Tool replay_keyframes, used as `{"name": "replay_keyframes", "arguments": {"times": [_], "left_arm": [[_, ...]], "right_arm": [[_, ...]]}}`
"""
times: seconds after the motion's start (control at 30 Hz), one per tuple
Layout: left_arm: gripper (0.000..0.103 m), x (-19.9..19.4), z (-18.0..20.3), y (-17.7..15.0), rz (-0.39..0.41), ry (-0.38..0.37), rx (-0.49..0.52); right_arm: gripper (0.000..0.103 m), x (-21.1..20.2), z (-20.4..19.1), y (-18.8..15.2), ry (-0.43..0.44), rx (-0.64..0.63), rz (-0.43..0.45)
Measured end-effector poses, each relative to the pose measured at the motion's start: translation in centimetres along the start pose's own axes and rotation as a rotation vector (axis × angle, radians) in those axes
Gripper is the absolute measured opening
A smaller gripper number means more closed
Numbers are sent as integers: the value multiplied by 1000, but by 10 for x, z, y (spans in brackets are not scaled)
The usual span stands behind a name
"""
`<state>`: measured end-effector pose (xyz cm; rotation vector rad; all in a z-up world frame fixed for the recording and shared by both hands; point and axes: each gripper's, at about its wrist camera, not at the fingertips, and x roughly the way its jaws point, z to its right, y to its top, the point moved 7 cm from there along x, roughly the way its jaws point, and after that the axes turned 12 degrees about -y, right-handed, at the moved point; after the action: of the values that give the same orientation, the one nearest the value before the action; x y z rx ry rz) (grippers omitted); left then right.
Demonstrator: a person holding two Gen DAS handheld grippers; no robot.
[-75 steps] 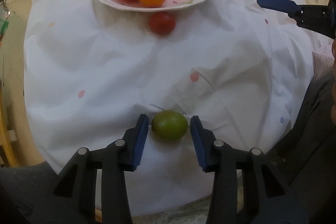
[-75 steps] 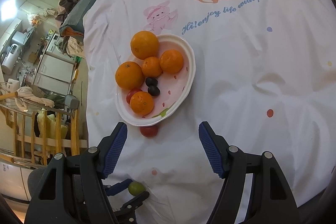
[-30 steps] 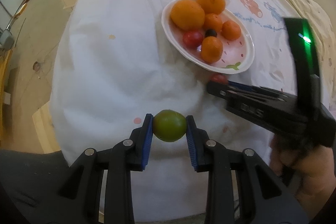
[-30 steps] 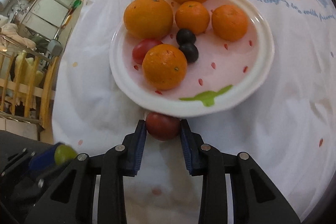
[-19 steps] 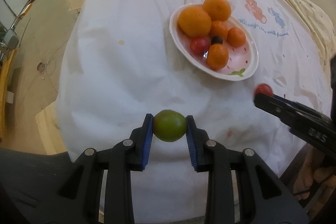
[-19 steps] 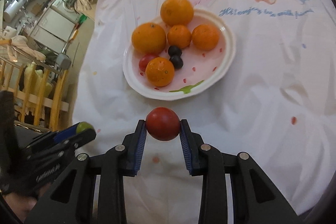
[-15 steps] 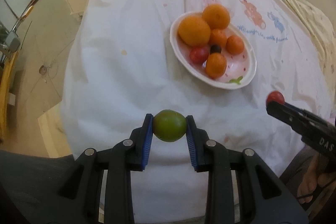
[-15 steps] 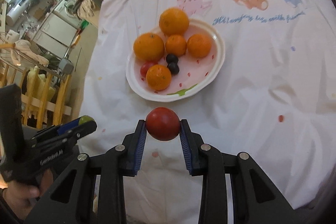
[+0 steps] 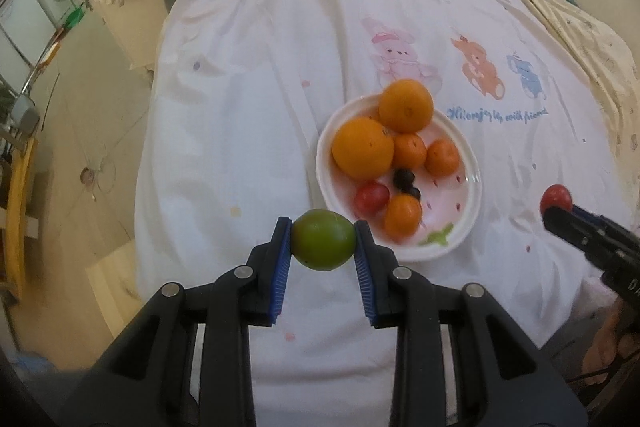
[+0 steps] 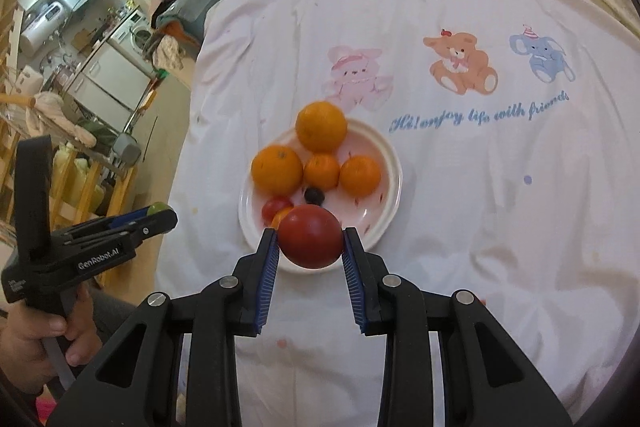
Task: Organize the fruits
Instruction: 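Carry the tomato and lime over the pink plate with both tools, then lower the tomato and lime onto the plate and open both tools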
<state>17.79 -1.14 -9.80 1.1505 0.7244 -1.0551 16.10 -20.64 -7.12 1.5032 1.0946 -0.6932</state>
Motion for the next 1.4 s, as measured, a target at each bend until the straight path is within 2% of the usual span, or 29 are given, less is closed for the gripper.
{"name": "replay_keyframes", "arguments": {"times": [0.27, 0.63, 0.97, 1.4], "left_arm": [[27, 49, 4, 9, -92, -7, 15], [27, 85, 3, 10, -126, -40, 6], [27, 89, 4, 14, -110, -13, 12], [27, 93, 5, 13, -124, -20, 14]], "right_arm": [[34, 48, 13, 23, 12, 51, -66], [34, 100, 19, 8, -4, 52, -149], [34, 113, 9, 7, -11, 5, -169], [36, 116, 12, 3, -13, 28, -194]]}}
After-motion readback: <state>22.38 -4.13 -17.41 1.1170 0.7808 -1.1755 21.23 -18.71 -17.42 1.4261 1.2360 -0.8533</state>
